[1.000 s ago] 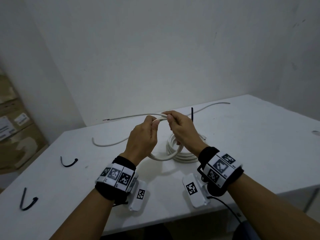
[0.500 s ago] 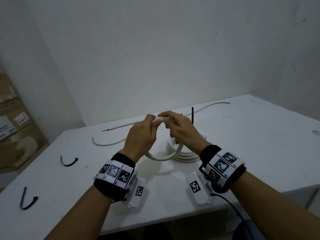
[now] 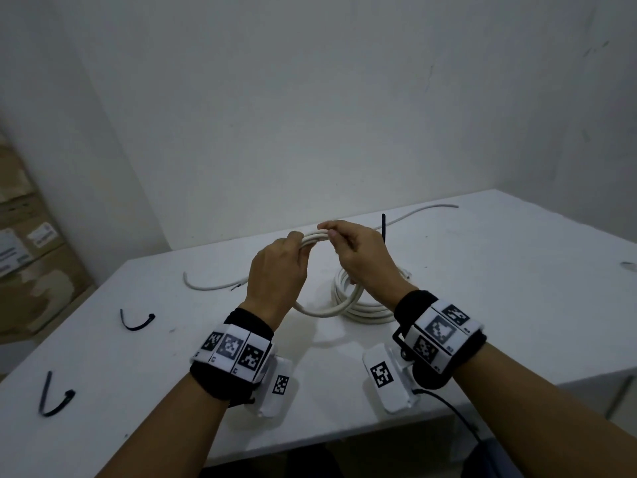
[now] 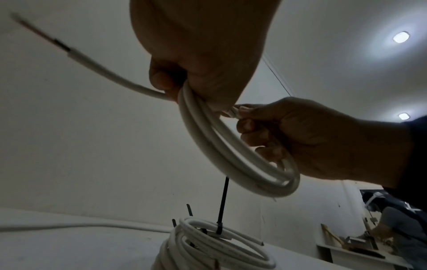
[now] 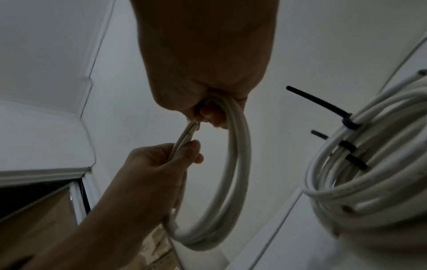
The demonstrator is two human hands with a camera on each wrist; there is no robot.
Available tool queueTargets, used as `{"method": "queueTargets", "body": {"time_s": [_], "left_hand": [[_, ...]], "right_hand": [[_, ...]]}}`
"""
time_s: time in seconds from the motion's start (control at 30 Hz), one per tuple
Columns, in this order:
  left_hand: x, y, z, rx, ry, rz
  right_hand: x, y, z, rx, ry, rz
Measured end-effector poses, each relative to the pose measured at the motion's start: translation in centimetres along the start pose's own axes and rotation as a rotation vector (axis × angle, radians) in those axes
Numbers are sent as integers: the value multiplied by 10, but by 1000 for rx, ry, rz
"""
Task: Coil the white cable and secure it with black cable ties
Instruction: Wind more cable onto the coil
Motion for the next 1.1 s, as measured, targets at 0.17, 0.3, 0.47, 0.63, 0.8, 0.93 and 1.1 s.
{"method": "queueTargets", "body": {"time_s": [0.17, 0.3, 0.47, 0.63, 0.8, 0.93, 1.1], "left_hand": [[-4, -5, 3, -6, -35, -71], [-14, -8, 5, 26, -20, -183], [1, -9, 0, 41, -54, -174], [-18, 11, -24, 341, 472, -204], [-25, 19, -31, 443, 550, -191], [-23, 14, -31, 349, 429, -204], [-21, 11, -21, 320, 393, -175]], "right_hand": [[-23, -5, -11, 81, 394, -203], [-31, -7, -9, 102, 604, -265], [-16, -8, -6, 100, 559, -156], [-11, -8, -5, 77, 545, -94], [-24, -8, -3, 73, 618, -165], [-35, -5, -3, 89, 598, -236], [-36, -8, 0, 14, 471, -229]]}}
Point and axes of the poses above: each hand's wrist, its own y-axis away from the middle knuckle, its own x-axis out of the back of the hand, z = x × y, the point moved 10 cm from there along -y, towards the middle knuckle, and after that the axes turned 13 degrees about -x, right-handed, at the moved point
